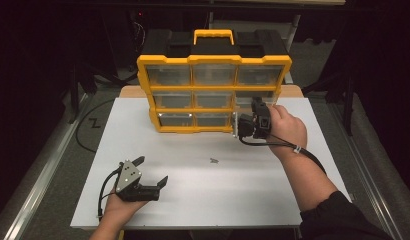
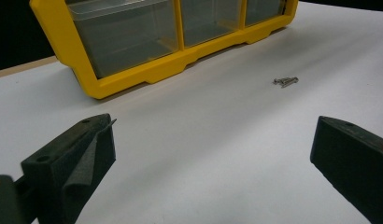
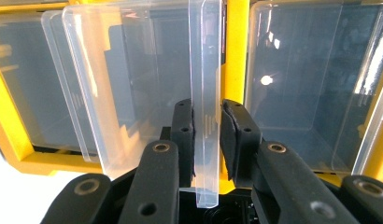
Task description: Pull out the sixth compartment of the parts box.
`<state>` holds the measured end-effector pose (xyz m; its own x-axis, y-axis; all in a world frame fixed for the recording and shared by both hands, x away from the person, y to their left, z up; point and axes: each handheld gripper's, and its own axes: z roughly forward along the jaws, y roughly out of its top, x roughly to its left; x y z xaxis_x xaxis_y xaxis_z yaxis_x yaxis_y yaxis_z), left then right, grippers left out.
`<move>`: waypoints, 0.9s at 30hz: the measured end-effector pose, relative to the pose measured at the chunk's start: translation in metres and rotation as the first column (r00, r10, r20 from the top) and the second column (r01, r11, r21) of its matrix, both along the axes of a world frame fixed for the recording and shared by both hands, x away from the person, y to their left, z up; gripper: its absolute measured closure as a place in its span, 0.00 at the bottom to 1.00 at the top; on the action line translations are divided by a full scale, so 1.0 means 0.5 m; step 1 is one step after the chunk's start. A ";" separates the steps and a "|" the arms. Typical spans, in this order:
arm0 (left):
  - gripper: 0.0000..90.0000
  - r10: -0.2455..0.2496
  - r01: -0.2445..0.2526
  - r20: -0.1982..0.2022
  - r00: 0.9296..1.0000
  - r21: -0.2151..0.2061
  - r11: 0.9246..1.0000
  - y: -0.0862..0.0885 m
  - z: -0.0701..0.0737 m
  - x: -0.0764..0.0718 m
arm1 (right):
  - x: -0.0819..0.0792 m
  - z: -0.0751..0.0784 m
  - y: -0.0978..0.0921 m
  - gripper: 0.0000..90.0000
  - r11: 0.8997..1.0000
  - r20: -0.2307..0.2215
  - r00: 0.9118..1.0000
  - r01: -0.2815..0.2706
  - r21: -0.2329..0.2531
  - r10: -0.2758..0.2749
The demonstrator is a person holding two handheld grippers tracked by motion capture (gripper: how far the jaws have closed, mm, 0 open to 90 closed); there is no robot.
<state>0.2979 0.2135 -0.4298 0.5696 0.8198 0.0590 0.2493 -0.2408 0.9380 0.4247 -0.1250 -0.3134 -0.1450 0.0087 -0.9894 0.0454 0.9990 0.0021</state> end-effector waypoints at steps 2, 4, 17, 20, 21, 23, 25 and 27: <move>0.01 0.000 0.000 0.000 1.000 0.000 1.000 0.000 0.000 0.000 | -0.003 0.000 -0.001 0.87 1.000 0.000 1.000 0.000 0.004 0.000; 0.01 0.000 0.000 -0.001 1.000 -0.001 1.000 0.000 0.000 0.000 | -0.008 0.002 -0.002 0.87 1.000 -0.003 1.000 -0.004 -0.003 0.004; 0.01 -0.002 0.002 -0.001 1.000 -0.004 1.000 0.000 0.000 0.000 | -0.033 0.002 -0.007 0.87 1.000 -0.012 1.000 -0.003 0.004 0.003; 0.01 -0.002 0.002 0.000 1.000 -0.005 1.000 -0.001 0.000 0.000 | -0.039 0.002 -0.007 0.87 1.000 -0.010 1.000 -0.011 -0.003 0.011; 0.01 -0.002 0.002 0.000 1.000 -0.005 1.000 -0.001 0.000 0.000 | -0.041 0.002 -0.006 0.87 1.000 -0.008 1.000 -0.013 -0.008 0.012; 0.01 -0.003 0.003 0.000 1.000 -0.006 1.000 -0.001 0.000 0.000 | -0.045 0.002 -0.006 0.87 1.000 -0.007 1.000 -0.013 -0.009 0.013; 0.01 -0.003 0.003 0.000 1.000 -0.005 1.000 -0.001 0.000 0.000 | -0.048 0.002 -0.006 0.87 1.000 -0.009 1.000 -0.015 -0.009 0.015; 0.01 -0.003 0.003 -0.001 1.000 -0.005 1.000 -0.001 0.000 0.000 | -0.055 0.002 -0.007 0.87 1.000 -0.016 1.000 -0.011 -0.011 0.010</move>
